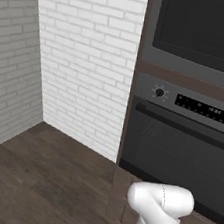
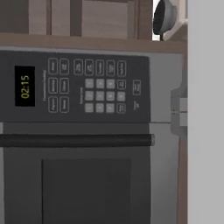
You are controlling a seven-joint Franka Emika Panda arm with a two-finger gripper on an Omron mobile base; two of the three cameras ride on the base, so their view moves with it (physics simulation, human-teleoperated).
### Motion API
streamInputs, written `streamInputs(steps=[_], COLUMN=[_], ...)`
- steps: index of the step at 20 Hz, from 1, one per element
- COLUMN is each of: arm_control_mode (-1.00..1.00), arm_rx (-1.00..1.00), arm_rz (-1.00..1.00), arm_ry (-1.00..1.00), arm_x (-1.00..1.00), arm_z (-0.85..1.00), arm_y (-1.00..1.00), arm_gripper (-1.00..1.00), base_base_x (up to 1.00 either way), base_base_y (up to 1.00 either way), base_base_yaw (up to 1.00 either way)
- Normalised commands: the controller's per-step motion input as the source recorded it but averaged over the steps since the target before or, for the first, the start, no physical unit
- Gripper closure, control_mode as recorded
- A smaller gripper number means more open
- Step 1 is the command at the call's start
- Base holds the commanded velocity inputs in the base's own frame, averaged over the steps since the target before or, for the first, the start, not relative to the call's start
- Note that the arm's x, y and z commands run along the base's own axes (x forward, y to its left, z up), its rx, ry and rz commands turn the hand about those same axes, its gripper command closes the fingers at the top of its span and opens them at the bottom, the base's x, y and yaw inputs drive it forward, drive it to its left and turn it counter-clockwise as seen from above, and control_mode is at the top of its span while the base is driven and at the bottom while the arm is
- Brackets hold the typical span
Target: Pick the squash from the sink and place it in the bowl. Then pick the bowl and place it in the microwave. Then close the microwave door and press the start button.
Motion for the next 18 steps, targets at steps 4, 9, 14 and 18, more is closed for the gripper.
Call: streamInputs(steps=[4, 9, 14, 18], arm_control_mode=[-1.0, -1.0, -1.0, -1.0], arm_rx=[0.17, 0.13, 0.02, 0.0], arm_rz=[0.0, 0.0, 0.0, 0.0], arm_ry=[0.0, 0.0, -0.02, -0.12], arm_x=[0.0, 0.0, 0.0, 0.01], arm_z=[0.04, 0.05, 0.13, 0.09], arm_y=[-0.22, -0.25, -0.05, 0.0], arm_gripper=[1.0, 1.0, 1.0, 1.0], base_base_x=[0.0, 0.0, 0.0, 0.0], base_base_y=[0.0, 0.0, 0.0, 0.0], base_base_yaw=[0.0, 0.0, 0.0, 0.0])
